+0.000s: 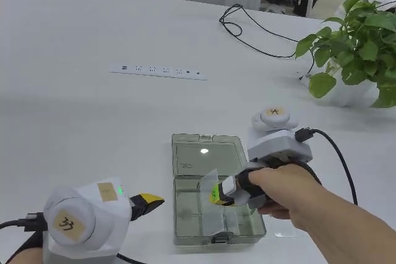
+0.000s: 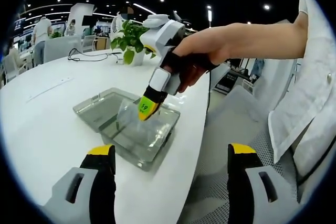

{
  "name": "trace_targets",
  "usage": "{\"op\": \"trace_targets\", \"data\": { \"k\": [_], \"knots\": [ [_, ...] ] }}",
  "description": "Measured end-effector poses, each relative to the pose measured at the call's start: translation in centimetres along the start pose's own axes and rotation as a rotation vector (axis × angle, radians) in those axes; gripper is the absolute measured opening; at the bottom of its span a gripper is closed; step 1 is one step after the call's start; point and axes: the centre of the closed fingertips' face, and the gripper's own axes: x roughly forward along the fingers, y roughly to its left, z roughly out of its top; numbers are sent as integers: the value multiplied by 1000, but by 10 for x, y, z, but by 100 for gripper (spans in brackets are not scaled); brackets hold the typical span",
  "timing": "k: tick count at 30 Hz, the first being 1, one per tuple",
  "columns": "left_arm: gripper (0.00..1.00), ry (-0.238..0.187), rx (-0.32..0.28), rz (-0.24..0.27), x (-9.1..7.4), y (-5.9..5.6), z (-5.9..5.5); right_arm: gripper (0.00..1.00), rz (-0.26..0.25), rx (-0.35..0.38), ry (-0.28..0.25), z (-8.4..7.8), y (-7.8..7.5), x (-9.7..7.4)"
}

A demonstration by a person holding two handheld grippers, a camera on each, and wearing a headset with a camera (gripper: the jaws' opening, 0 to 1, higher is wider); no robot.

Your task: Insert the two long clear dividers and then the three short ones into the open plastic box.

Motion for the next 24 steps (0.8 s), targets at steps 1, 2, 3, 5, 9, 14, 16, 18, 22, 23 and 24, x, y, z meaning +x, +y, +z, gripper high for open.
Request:
{"op": "trace_targets", "data": {
  "k": [1,2,3,5,9,14,16,18,22,23,24],
  "knots": [
    [90,0,-1,0,0,0,0,7,-5,-3,0,0,-1,0],
    [90,1,-2,-1,0,0,0,6,-8,-6,0,0,-1,0],
    [90,1,-2,-1,0,0,0,6,-8,-6,1,-1,-1,0],
    [90,-1,-3,-2,1,-1,0,7,-13,-12,1,0,-2,0],
    [90,-4,-5,-2,1,-1,0,6,-21,-21,2,0,-2,0],
    [90,-5,-6,-3,1,-2,0,7,-33,-36,4,0,-2,0],
    [89,-4,-7,-3,1,-2,0,7,-44,-54,6,0,-1,1],
    [89,-4,-8,-2,1,-1,0,7,-54,-74,7,1,-1,1],
    [89,-8,-10,0,1,-1,1,7,-77,-119,12,3,-1,1],
    [89,-9,-10,0,1,-1,1,7,-83,-133,11,4,-1,0],
    [89,-9,-10,0,1,-1,1,7,-90,-151,8,5,1,-1]
  ]
}}
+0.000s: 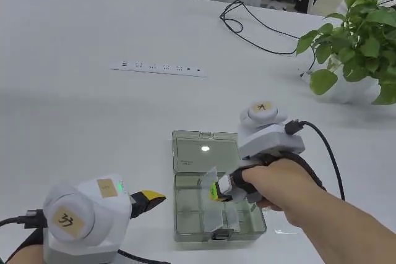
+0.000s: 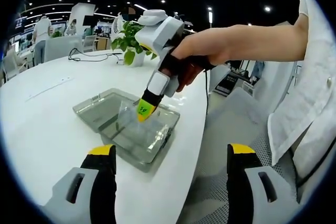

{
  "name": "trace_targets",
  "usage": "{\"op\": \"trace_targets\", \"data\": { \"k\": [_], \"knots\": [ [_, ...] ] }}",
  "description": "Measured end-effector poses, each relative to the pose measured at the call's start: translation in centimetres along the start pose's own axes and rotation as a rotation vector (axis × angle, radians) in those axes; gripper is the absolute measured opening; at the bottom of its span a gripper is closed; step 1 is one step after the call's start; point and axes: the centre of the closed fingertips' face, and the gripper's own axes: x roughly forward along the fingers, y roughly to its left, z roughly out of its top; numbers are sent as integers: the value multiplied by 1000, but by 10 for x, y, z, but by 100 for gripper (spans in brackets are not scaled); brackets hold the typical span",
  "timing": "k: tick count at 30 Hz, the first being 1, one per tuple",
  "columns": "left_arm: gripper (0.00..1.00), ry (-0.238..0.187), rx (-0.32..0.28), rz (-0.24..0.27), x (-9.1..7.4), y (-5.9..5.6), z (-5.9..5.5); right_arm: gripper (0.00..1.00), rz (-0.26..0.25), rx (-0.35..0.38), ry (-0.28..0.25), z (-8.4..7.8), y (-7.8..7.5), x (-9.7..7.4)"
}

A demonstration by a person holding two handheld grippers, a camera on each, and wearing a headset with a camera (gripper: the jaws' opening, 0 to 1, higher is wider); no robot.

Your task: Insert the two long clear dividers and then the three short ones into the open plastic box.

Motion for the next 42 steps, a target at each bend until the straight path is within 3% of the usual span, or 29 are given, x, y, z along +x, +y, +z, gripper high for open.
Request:
{"op": "trace_targets", "data": {
  "k": [7,27,42],
  "knots": [
    [88,-2,-4,-2,2,-1,0,7,-24,-52,10,0,0,1],
    [88,6,-4,-5,2,-1,-1,7,-20,-60,-6,-2,0,1],
    [87,13,-5,-6,3,-1,-4,7,-38,-111,2,0,2,4]
  ]
}}
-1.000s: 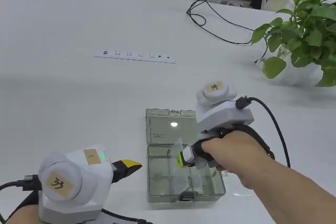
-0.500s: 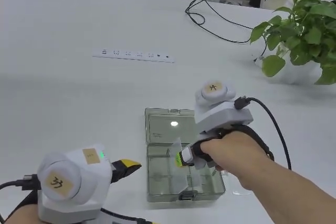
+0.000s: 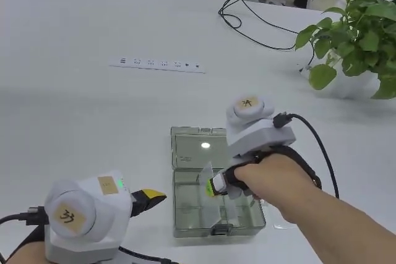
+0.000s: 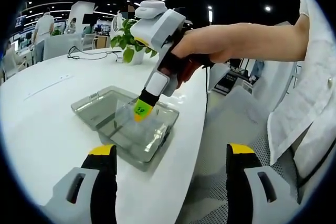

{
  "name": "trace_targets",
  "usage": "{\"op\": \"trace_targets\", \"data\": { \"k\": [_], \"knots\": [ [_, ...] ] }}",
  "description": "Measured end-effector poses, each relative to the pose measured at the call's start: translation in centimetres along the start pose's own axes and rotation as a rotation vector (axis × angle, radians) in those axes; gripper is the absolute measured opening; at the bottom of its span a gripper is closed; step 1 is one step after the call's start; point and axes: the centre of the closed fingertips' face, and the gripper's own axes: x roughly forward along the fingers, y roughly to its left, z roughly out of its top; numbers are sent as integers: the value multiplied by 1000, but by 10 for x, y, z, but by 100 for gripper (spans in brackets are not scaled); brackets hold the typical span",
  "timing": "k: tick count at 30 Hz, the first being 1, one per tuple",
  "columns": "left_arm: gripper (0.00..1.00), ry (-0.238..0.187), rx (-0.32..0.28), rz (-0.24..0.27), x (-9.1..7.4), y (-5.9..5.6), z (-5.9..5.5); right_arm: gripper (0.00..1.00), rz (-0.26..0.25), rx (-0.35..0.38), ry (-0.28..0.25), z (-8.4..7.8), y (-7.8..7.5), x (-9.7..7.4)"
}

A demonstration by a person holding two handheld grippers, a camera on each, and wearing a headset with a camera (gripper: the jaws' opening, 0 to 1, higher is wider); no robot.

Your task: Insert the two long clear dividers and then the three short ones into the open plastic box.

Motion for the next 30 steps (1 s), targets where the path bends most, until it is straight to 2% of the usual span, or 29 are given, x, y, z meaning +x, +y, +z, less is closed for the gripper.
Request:
{"op": "trace_targets", "data": {
  "k": [14,22,30],
  "knots": [
    [87,7,4,0,0,0,-1,7,-43,-79,10,-1,4,6],
    [87,1,2,2,0,0,1,7,-20,-54,-12,0,3,8],
    [87,1,3,1,1,0,1,8,-19,-44,-39,1,6,11]
  ]
}}
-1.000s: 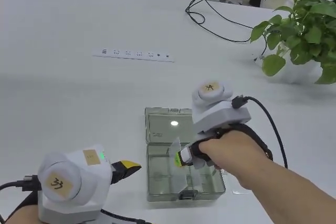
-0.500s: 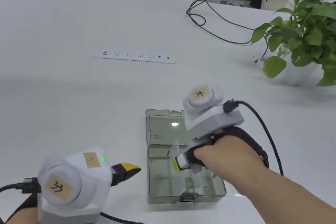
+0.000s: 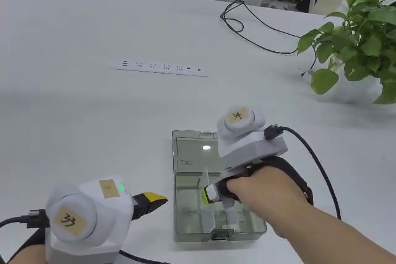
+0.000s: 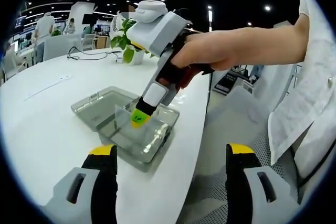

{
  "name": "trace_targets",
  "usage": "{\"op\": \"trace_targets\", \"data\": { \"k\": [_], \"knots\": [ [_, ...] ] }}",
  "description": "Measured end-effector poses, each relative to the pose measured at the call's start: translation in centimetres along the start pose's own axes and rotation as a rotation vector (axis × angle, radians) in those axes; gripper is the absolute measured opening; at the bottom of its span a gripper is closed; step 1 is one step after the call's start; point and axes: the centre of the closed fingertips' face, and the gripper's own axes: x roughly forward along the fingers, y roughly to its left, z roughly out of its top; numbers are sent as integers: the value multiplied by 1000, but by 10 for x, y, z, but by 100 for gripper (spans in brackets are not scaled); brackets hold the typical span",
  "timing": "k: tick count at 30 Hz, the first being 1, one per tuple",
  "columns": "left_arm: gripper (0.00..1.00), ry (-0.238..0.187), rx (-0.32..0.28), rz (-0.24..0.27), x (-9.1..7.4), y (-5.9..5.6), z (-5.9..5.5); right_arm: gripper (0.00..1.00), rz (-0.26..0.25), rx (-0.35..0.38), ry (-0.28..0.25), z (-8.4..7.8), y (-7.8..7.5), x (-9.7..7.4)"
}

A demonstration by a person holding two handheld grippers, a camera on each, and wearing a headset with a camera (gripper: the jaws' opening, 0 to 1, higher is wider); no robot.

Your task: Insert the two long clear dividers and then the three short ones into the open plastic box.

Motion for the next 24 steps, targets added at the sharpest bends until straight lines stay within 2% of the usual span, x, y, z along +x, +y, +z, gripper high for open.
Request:
{"op": "trace_targets", "data": {
  "k": [12,22,24],
  "knots": [
    [86,-6,-6,5,-1,2,0,8,-18,10,-32,-4,-1,10],
    [86,-8,-6,9,-1,3,1,9,2,48,-55,-6,-2,15],
    [87,-6,-4,10,-1,3,0,9,6,37,-58,-6,-2,16]
  ]
}}
